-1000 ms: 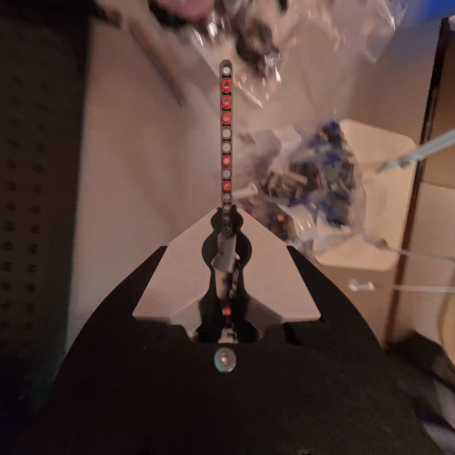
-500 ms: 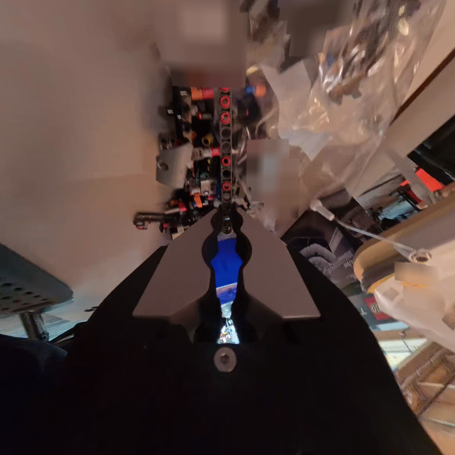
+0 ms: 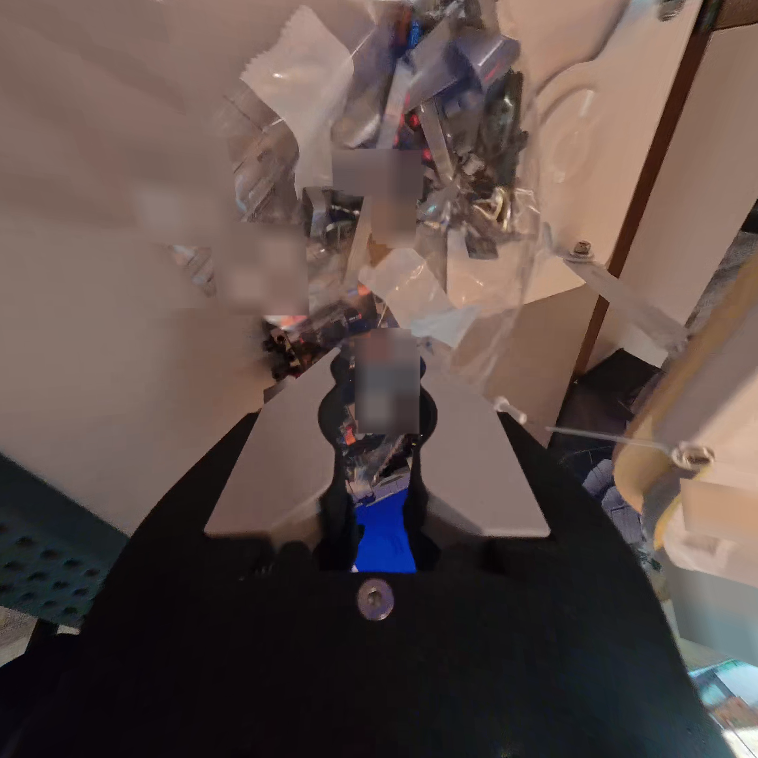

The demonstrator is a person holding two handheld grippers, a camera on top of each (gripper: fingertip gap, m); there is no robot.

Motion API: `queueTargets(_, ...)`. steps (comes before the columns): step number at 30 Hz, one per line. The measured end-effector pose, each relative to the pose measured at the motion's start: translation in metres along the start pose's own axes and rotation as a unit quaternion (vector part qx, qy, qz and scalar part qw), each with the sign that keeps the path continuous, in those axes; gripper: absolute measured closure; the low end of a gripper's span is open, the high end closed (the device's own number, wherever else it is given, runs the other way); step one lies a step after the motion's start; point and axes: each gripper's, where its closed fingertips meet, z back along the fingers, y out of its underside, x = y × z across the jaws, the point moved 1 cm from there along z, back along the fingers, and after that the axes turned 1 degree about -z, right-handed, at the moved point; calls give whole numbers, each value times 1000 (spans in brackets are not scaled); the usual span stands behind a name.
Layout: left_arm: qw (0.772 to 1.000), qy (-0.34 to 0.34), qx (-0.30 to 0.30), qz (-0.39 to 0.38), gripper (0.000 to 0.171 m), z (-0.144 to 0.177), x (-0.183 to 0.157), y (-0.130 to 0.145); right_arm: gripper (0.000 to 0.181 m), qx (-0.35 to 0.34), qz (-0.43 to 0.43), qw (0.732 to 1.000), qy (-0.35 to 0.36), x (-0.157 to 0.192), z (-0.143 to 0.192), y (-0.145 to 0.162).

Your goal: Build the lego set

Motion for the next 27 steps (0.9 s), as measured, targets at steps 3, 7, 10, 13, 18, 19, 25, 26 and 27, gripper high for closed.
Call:
queueTargets(3,1000,-3,-4,5,164,1,3,-2,160,-85,18,996,0,13,31,-3)
queueTargets(7,1000,-13,-8,-1,164,3,5,-4,162,-224,149,956,-113,105,54,-44)
queueTargets(10,999,-34,-17,-11,163,9,10,-9,157,-246,207,939,-123,152,31,-78)
queueTargets(13,998,-49,-33,-16,163,16,13,-15,166,-251,208,933,-152,176,5,-103)
queueTargets(18,997,-60,-48,16,164,22,29,-14,161,-242,197,932,-186,183,-18,-118)
queueTargets(19,997,-60,-52,21,164,24,31,-15,167,-245,193,928,-204,186,-19,-119)
queueTargets(25,994,-72,-74,24,164,34,35,-23,176,-229,180,931,-221,179,-5,-92)
queueTargets(26,994,-71,-75,25,164,34,35,-23,176,-222,172,938,-202,167,2,-81)
queueTargets(27,994,-68,-78,26,164,34,34,-24,176,-218,161,946,-181,152,11,-67)
